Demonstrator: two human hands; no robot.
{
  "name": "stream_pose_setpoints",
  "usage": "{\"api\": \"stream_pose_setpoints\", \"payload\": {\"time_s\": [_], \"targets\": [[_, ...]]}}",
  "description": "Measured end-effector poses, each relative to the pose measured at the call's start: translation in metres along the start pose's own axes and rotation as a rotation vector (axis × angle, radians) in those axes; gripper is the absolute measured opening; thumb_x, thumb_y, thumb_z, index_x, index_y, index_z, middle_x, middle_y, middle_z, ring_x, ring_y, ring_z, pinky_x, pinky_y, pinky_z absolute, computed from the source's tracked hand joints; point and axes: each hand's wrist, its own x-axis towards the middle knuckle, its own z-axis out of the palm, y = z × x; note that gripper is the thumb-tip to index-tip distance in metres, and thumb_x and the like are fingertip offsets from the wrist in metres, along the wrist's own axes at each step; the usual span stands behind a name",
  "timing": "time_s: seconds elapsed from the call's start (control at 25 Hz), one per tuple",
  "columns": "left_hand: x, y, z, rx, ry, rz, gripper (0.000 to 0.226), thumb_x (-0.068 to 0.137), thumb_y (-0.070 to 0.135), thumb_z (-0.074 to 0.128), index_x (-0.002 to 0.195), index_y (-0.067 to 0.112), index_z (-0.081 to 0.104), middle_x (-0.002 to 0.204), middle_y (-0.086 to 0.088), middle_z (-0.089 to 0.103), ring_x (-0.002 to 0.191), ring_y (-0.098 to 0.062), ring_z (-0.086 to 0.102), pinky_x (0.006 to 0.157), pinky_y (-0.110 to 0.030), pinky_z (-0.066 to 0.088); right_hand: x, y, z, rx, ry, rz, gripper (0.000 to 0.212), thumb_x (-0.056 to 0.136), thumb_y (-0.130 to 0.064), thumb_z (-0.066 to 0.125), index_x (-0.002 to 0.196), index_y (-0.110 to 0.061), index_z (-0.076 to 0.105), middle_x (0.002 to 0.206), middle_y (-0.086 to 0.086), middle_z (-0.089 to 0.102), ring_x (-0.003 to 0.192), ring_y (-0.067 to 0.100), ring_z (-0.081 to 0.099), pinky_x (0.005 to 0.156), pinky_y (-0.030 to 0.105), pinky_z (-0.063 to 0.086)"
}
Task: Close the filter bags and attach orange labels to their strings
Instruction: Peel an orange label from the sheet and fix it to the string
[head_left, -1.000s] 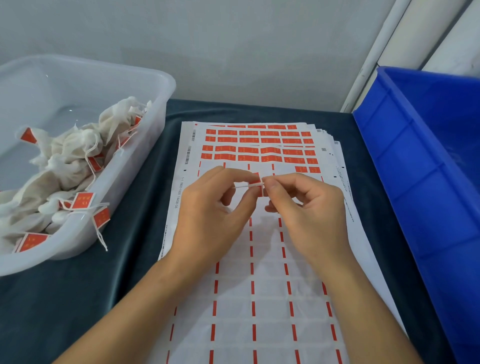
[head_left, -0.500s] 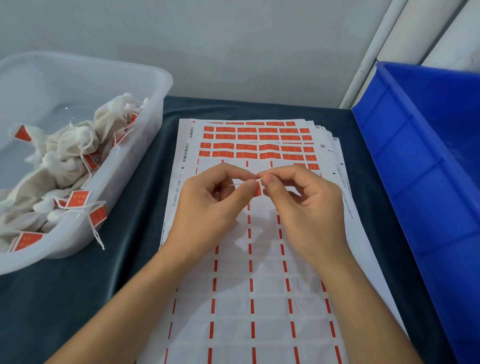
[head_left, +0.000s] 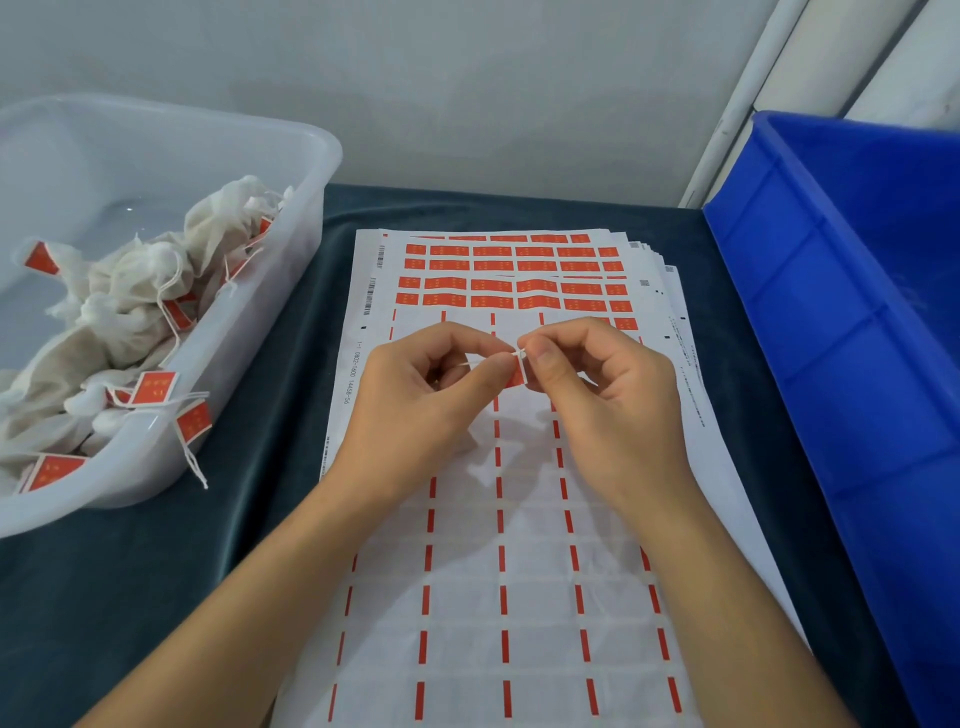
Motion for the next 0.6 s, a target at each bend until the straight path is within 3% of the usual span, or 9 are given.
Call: {"api": "stream_pose_setpoints", "payload": {"time_s": [0.24,0.48,0.6], "targets": [[0.0,0.0006,-0.0005,-0.021,-0.009,-0.017,0.007,0.095,0.032,0.074,0.093,0.029,0.08,0.079,-0.021,0.069,0.071,-0.037,0.058,0.062,-0.023,0.051,0.0003,-0.0007,0.0003,0.006,-0.008,0.023,0.01,0.101,-0.029,0.065,0.096,-0.034,0.072,0.088,-0.02,0.074,0.09,0.006,0.073,0.079,0.015,0.058],[0.0001,0.0002,-0.0008,-0.024,-0.022,-0.025,0.008,0.095,0.032,0.073,0.092,0.029,0.08,0.083,-0.018,0.072,0.078,-0.037,0.063,0.067,-0.034,0.056,0.0008,0.0004,0.0011,0.029,-0.011,0.05,0.01,0.101,-0.029,0.065,0.097,-0.034,0.073,0.089,-0.018,0.075,0.088,0.007,0.074,0.079,0.018,0.06],[0.0012,-0.0008,-0.0002,-0.033,-0.024,-0.026,0.008,0.095,0.033,0.073,0.092,0.029,0.08,0.08,-0.017,0.071,0.073,-0.035,0.061,0.06,-0.02,0.052,0.001,0.0013,0.0009,0.055,-0.015,0.064,0.01,0.101,-0.029,0.065,0.098,-0.032,0.073,0.09,-0.017,0.075,0.088,0.008,0.074,0.078,0.019,0.06]]}}
